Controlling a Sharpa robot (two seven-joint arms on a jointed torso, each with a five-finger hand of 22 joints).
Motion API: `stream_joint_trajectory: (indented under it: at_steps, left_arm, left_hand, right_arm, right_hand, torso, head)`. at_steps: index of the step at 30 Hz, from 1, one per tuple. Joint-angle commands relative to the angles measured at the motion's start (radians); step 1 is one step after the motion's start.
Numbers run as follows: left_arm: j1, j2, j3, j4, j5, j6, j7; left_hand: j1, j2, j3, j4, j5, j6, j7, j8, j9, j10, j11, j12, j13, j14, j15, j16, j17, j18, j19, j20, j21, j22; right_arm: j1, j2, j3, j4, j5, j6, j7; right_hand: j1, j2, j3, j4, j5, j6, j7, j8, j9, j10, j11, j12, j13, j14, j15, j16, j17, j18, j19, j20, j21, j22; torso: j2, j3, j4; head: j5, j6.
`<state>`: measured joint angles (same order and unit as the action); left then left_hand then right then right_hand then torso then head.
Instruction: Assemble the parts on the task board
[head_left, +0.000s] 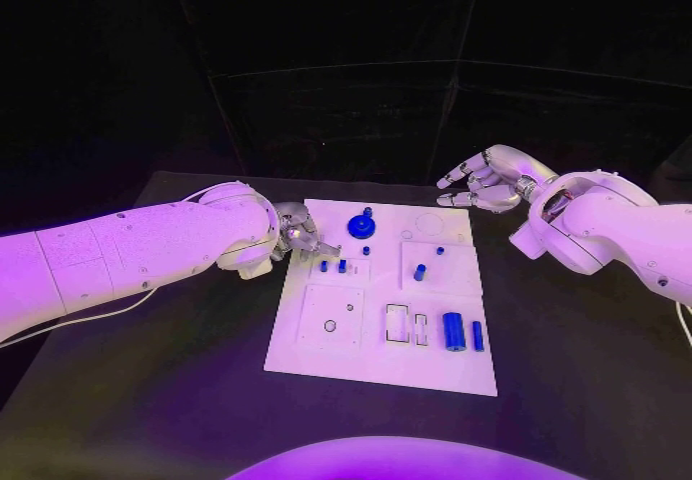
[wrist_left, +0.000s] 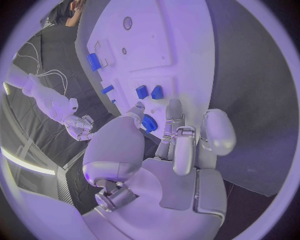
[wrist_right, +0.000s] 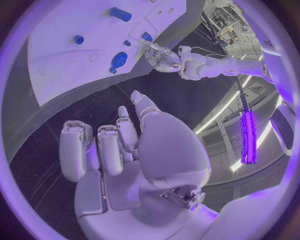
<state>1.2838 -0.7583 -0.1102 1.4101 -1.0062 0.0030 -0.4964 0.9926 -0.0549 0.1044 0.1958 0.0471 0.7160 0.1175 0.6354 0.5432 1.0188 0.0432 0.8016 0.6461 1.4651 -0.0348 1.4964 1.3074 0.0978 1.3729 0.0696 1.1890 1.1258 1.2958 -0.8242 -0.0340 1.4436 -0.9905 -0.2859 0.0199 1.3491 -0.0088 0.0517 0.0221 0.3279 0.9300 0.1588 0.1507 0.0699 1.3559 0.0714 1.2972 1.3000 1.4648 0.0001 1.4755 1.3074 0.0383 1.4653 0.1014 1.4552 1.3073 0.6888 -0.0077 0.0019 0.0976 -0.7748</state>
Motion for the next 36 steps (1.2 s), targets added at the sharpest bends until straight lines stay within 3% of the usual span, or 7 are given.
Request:
stream_joint_trajectory:
  at_steps: [1, 7, 11, 15, 21, 28, 36]
  left_arm:
    - [0.003, -0.003, 0.000, 0.002, 0.091, -0.076, 0.120]
    - [0.005, 0.002, 0.000, -0.009, 0.118, -0.126, 0.300]
    - [0.006, 0.027, -0.001, -0.028, 0.089, -0.176, 0.426]
    - [0.004, 0.061, -0.002, -0.057, -0.033, -0.220, 0.504]
    - [0.002, 0.115, -0.021, -0.111, -0.222, -0.239, 0.547]
    - [-0.004, 0.176, -0.038, -0.164, -0.378, -0.192, 0.523]
    - [-0.007, 0.213, -0.043, -0.199, -0.462, -0.143, 0.494]
  left_hand:
    - [0.030, 0.008, -0.022, 0.004, 0.003, -0.023, 0.010, 0.002, -0.008, -0.026, 0.009, -0.016, -0.019, 0.055, 0.013, -0.043, 0.129, 0.019, -0.031, 0.009, -0.067, -0.069]
    - [0.152, 0.035, -0.058, -0.020, 0.003, -0.084, 0.040, -0.003, -0.047, -0.121, 0.038, -0.058, -0.072, -0.081, 0.039, -0.305, -0.133, 0.083, -0.205, 0.034, -0.430, -0.425]
    - [0.302, 0.057, -0.019, -0.098, 0.005, -0.095, 0.050, -0.018, -0.081, -0.192, 0.052, -0.096, -0.111, -0.192, 0.052, -0.473, -0.293, 0.084, -0.243, 0.049, -0.498, -0.467]
    - [0.424, 0.057, 0.049, -0.174, 0.005, -0.064, 0.046, -0.050, -0.125, -0.205, 0.049, -0.132, -0.154, -0.213, 0.049, -0.501, -0.323, 0.087, -0.245, 0.047, -0.522, -0.485]
    - [0.429, -0.006, 0.132, -0.209, 0.003, 0.010, 0.048, -0.152, -0.236, -0.200, 0.059, -0.224, -0.265, -0.259, 0.054, -0.578, -0.418, 0.085, -0.241, 0.048, -0.547, -0.504]
    - [0.386, -0.048, 0.150, -0.211, 0.003, 0.071, 0.040, -0.230, -0.317, -0.189, 0.056, -0.275, -0.349, -0.123, 0.050, -0.395, -0.289, 0.086, -0.161, 0.047, -0.522, -0.501]
    - [0.370, -0.056, 0.172, -0.214, 0.001, 0.137, 0.028, -0.276, -0.365, -0.153, 0.047, -0.302, -0.408, -0.030, 0.042, -0.218, -0.138, 0.047, -0.040, 0.037, -0.291, -0.279]
  right_arm:
    - [0.002, 0.000, 0.000, 0.000, -0.001, 0.008, 0.009]
    - [0.002, 0.000, 0.000, -0.002, -0.001, 0.007, 0.008]
    - [0.002, 0.001, 0.000, -0.003, -0.001, 0.007, 0.008]
    - [0.002, 0.003, 0.000, -0.004, -0.001, 0.006, 0.009]
    - [0.002, 0.006, 0.000, -0.004, -0.001, 0.005, 0.009]
    - [0.002, 0.012, 0.000, -0.005, -0.001, 0.005, 0.011]
    - [0.002, 0.014, 0.000, -0.006, -0.001, -0.002, 0.013]
  right_hand:
    - [-0.007, -0.004, -0.003, 0.003, 0.005, -0.007, 0.000, 0.006, -0.001, -0.009, -0.001, -0.006, -0.002, 0.064, -0.009, -0.002, 0.084, 0.011, -0.001, -0.005, -0.005, 0.026]
    - [-0.007, -0.004, -0.003, 0.003, 0.005, -0.007, 0.000, 0.006, -0.001, -0.009, -0.001, -0.006, -0.002, 0.064, -0.009, -0.003, 0.083, 0.011, -0.001, -0.005, -0.005, 0.026]
    - [-0.007, -0.004, -0.003, 0.003, 0.005, -0.007, 0.000, 0.006, -0.001, -0.009, -0.001, -0.006, -0.002, 0.064, -0.009, -0.003, 0.083, 0.011, -0.001, -0.005, -0.005, 0.026]
    - [-0.007, -0.004, -0.003, 0.003, 0.005, -0.007, 0.000, 0.006, -0.001, -0.009, -0.001, -0.006, -0.002, 0.064, -0.009, -0.003, 0.083, 0.011, -0.001, -0.005, -0.005, 0.026]
    - [-0.007, -0.004, -0.003, 0.003, 0.006, -0.007, 0.000, 0.006, -0.001, -0.009, -0.002, -0.006, -0.001, 0.064, -0.009, -0.003, 0.084, 0.011, 0.000, -0.005, -0.005, 0.027]
    - [-0.006, -0.003, -0.002, 0.003, 0.008, -0.007, 0.000, 0.006, -0.001, -0.009, -0.002, -0.006, -0.001, 0.064, -0.009, -0.002, 0.084, 0.011, 0.000, -0.005, -0.005, 0.027]
    - [-0.006, -0.003, -0.002, 0.003, 0.008, -0.007, 0.000, 0.006, -0.001, -0.009, -0.002, -0.006, -0.001, 0.064, -0.009, -0.002, 0.084, 0.011, 0.000, -0.005, -0.005, 0.027]
  torso:
    - [0.001, 0.0005, -0.0001]
    - [0.000, 0.0015, -0.0004]
    - [0.001, 0.0009, -0.0005]
    - [0.001, 0.0001, -0.0018]
    - [0.001, 0.0016, -0.0024]
    - [0.001, 0.0011, -0.0020]
    - [0.001, 0.0010, -0.0015]
  head:
    - [-0.002, 0.001]
    - [-0.004, 0.003]
    - [-0.009, 0.010]
    - [-0.012, 0.014]
    - [-0.018, 0.020]
    - [-0.022, 0.023]
    - [-0.024, 0.022]
